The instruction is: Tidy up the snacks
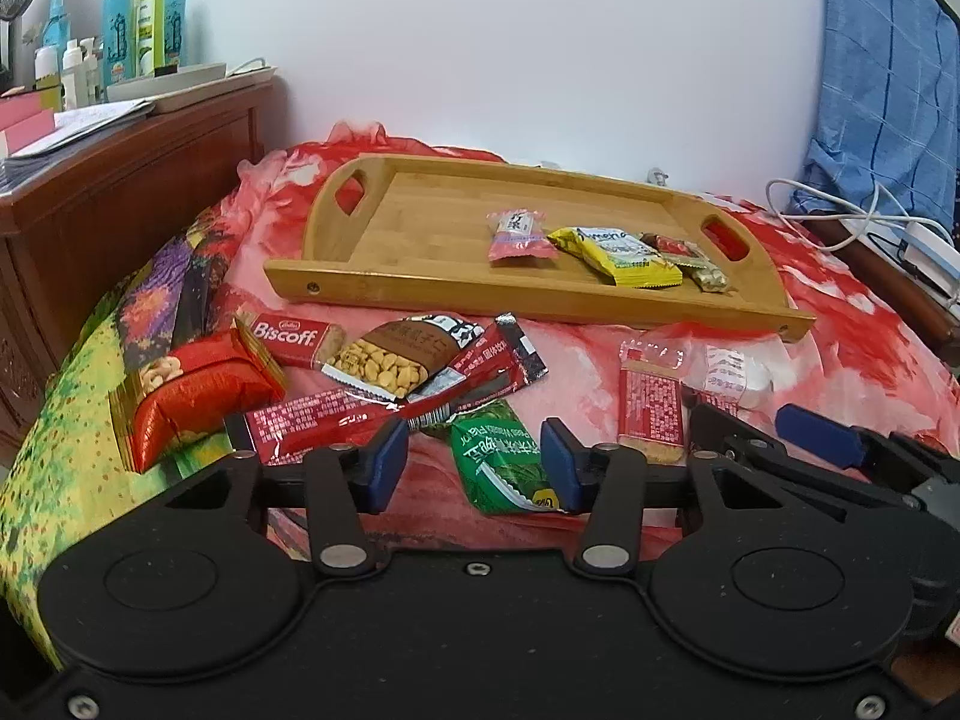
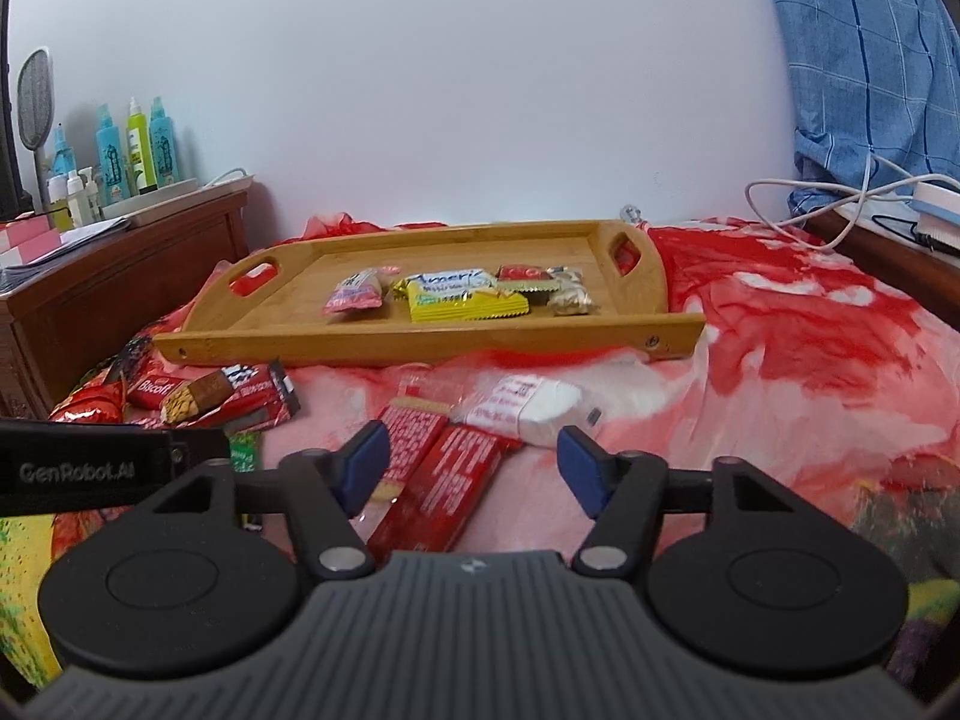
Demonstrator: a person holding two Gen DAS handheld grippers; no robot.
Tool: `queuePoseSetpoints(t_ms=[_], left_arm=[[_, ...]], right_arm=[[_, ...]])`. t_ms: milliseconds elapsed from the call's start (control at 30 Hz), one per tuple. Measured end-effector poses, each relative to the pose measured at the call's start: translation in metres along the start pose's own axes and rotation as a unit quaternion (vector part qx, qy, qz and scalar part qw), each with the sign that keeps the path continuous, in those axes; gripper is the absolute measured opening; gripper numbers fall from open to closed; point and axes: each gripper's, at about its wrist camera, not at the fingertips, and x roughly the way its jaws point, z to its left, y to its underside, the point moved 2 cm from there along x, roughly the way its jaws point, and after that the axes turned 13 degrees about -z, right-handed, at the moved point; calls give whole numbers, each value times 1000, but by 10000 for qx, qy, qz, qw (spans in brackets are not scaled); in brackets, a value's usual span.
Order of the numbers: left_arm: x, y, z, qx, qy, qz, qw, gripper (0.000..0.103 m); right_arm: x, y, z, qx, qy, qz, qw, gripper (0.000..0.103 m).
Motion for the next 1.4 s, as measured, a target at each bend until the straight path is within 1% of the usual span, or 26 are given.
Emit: queuePoseSetpoints(t_ms=[33,67,100,133,167,267,367,500,600,800,1000,1033,1067,1100,1133,1267,1400], left_arm=[[1,1,0,-17,-13,18,10000,46],[2,1,0,-37,-30,38,10000,46],[4,2,0,-57,-48,61,10000,46],[5,3,0,-74,-60,83,9999,46],[6,3,0,-98,-68,108,9999,46],[9,4,-1,-143,-61,131,9998,45],[10,4,-3,-149,-53,147,9998,45],[15,6,-5,-214,15,228,9995,40],[18,7,-5,-260,19,303,9992,39],[19,8,-8,-244,4,285,9993,34],[15,7,-9,-228,-10,205,9995,30],[14,7,-9,-232,-13,184,9996,27],[13,6,-9,-231,-15,160,9996,25],[12,5,-9,-235,-24,144,9996,24],[12,4,-8,-241,-30,137,9996,24],[13,4,-9,-163,-47,202,9997,24],[16,5,-12,-77,-68,235,9997,25]], right_arm=[[0,1,1,5,-14,4,10000,63],[-1,1,2,19,-24,-4,10000,56],[-1,1,3,43,-36,-21,10000,52],[-1,1,3,68,-47,-24,10000,46],[0,1,4,81,-54,-16,10000,43],[2,3,7,65,-46,59,10000,39],[4,5,7,111,-48,132,9998,39],[4,6,9,44,-39,117,9999,39],[5,7,10,13,-24,118,9999,42],[7,10,16,-153,-17,75,9999,43],[11,12,16,-123,23,98,9999,46],[11,12,16,-125,23,103,9999,46],[11,12,16,-112,21,104,9999,41],[11,11,15,-78,18,107,9999,40],[10,11,14,-35,15,118,9999,37],[10,9,9,153,-30,180,9997,36],[11,11,12,9,3,213,9998,37]])
